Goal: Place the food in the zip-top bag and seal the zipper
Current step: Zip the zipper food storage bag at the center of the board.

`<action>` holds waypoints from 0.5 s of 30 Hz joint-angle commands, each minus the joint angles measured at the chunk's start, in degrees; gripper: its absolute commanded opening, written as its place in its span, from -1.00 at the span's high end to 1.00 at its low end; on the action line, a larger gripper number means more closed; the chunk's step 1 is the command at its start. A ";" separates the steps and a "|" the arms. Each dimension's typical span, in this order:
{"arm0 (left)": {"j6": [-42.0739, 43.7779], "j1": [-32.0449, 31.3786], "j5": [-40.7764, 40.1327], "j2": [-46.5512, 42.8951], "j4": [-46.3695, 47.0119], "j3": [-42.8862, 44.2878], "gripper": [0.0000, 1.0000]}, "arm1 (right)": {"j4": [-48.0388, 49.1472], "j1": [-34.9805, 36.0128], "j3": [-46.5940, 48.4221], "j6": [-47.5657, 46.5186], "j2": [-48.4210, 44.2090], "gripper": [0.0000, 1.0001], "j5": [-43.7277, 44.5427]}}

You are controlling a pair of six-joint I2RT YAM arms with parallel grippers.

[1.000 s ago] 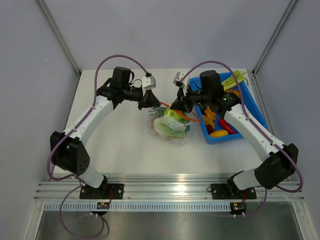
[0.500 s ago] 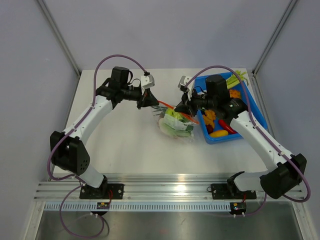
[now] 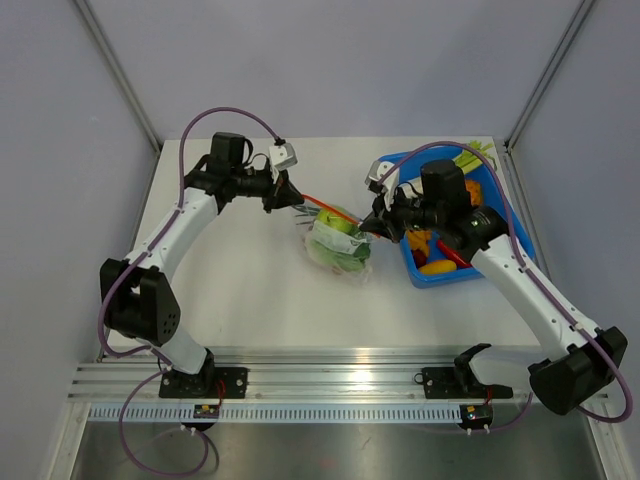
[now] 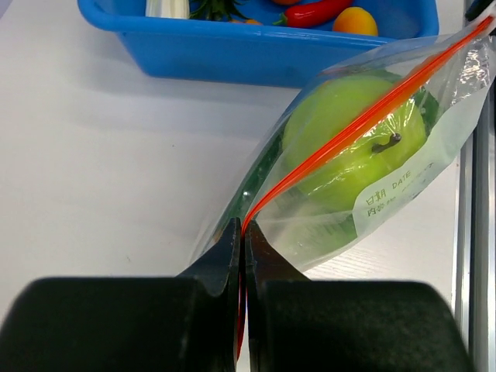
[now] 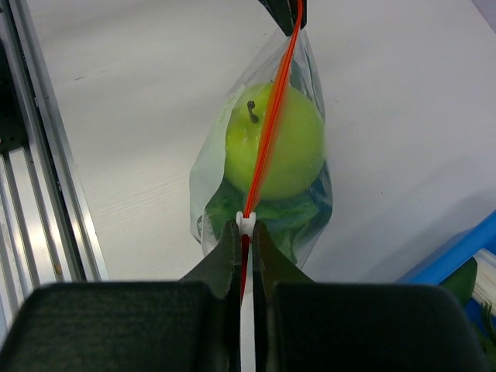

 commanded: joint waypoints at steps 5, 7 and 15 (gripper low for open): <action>0.06 3.62 -5.23 -0.65 3.09 1.23 1.00 | -2.96 -0.52 0.01 -1.11 -5.11 1.00 1.92; -0.38 4.06 -5.41 -0.82 3.35 1.41 1.00 | -3.58 -0.52 0.02 -1.19 -5.90 1.00 2.62; -1.17 4.59 -5.06 -1.44 3.88 2.72 1.00 | -4.37 -0.43 0.10 -1.37 -7.22 1.00 4.47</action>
